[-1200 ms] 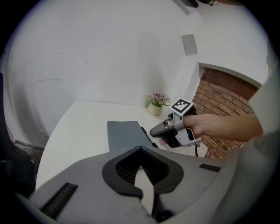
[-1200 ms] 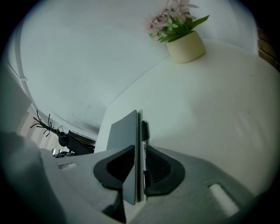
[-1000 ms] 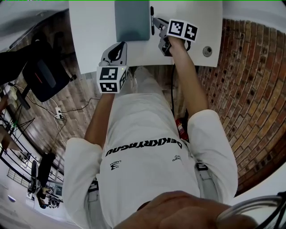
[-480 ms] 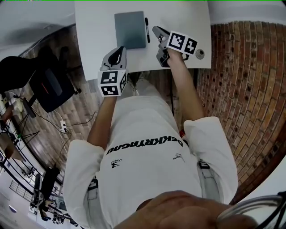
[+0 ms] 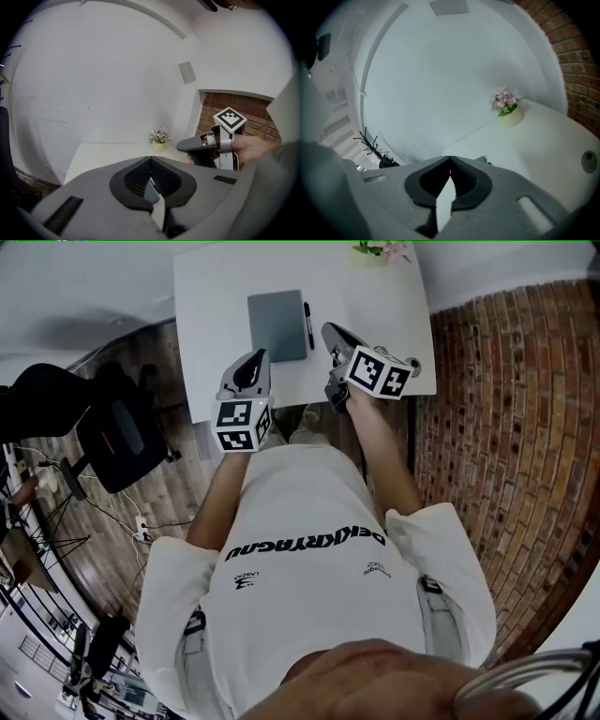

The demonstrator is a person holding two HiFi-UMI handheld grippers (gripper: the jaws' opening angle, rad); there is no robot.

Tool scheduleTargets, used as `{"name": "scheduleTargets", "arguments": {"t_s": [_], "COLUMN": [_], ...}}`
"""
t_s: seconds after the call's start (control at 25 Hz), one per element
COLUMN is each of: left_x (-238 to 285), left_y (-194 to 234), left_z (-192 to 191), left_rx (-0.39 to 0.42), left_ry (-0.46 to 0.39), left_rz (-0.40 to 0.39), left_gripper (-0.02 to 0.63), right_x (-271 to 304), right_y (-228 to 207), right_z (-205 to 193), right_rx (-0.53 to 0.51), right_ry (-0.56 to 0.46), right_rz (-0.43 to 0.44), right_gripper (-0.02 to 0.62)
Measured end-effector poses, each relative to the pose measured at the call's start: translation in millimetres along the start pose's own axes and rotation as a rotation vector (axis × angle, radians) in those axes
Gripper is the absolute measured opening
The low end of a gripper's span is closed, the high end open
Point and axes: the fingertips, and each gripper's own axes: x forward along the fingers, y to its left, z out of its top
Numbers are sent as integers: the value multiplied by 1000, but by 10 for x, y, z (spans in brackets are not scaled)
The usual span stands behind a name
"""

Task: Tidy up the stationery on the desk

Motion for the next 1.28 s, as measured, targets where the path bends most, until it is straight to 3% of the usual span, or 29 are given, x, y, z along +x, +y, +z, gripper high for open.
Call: {"name": "scheduleTargets", "arguments": {"t_s": [0.2, 0.44, 0.8, 1.28], "left_x": [-123, -306, -447, -459], "left_y": [-71, -169, -252, -255], "left_z": [174, 298, 422, 530], "left_rx": [20, 51, 98, 108], "left_ry": [-45, -95, -164, -215], "left_rz": [0, -13, -26, -3], "left_gripper": [-2, -2, -3, -2], "right_x": [-245, -431, -545, -555], "right_y": [392, 743, 920, 998], "right_z": [146, 88, -22, 19], "right_rx": [-250, -406, -526, -560], "right_ry": [-118, -205, -258, -280], "right_rz": [11, 36, 33, 50], "right_gripper": [-3, -3, -3, -3]}}
